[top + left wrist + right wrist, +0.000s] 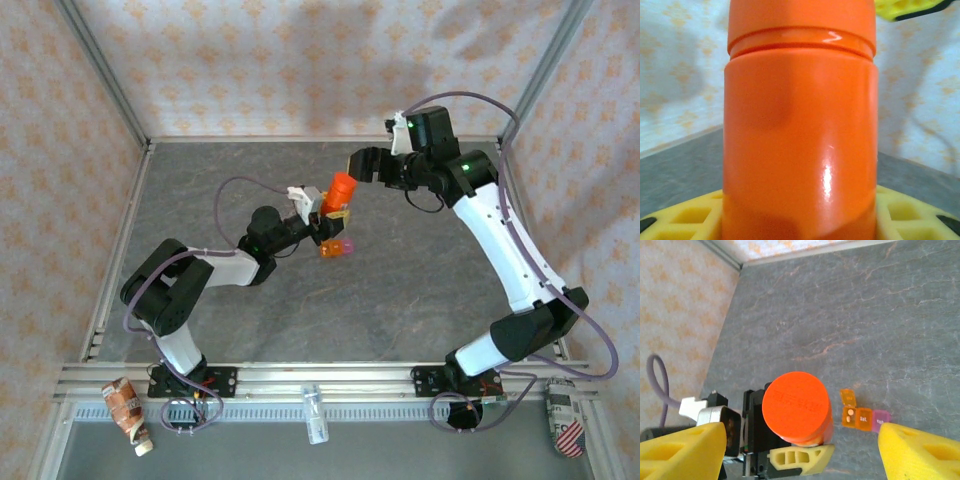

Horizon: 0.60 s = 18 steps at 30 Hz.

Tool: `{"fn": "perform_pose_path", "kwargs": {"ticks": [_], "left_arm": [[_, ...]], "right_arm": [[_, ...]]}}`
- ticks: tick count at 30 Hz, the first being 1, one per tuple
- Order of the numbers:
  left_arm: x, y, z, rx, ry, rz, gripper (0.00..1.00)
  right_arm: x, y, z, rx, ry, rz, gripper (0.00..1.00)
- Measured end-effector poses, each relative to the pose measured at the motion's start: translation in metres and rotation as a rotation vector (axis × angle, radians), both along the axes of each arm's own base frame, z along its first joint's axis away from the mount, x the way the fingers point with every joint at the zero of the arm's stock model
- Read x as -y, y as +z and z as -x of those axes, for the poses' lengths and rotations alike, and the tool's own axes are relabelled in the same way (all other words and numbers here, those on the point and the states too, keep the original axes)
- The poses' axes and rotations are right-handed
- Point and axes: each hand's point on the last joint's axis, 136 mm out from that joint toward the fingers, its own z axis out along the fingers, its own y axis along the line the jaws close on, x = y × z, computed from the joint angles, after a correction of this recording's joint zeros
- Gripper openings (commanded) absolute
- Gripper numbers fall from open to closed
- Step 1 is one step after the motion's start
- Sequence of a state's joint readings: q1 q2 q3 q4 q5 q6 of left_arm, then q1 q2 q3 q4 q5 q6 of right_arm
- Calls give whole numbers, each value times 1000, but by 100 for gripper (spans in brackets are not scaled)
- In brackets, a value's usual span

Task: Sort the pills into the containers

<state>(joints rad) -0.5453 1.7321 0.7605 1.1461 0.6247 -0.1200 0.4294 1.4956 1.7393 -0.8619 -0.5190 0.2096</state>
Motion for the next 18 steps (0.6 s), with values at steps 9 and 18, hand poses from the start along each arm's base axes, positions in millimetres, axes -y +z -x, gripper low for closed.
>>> {"fn": "perform_pose_path", "kwargs": {"ticks": [9, 18], "left_arm": [[11, 6, 17, -41, -130, 37, 0], [13, 6, 22, -53, -161, 43, 0]], "right_arm": [[-11, -8, 7, -10, 136, 37, 78], [-18, -30, 5, -74, 179, 52, 73]]}}
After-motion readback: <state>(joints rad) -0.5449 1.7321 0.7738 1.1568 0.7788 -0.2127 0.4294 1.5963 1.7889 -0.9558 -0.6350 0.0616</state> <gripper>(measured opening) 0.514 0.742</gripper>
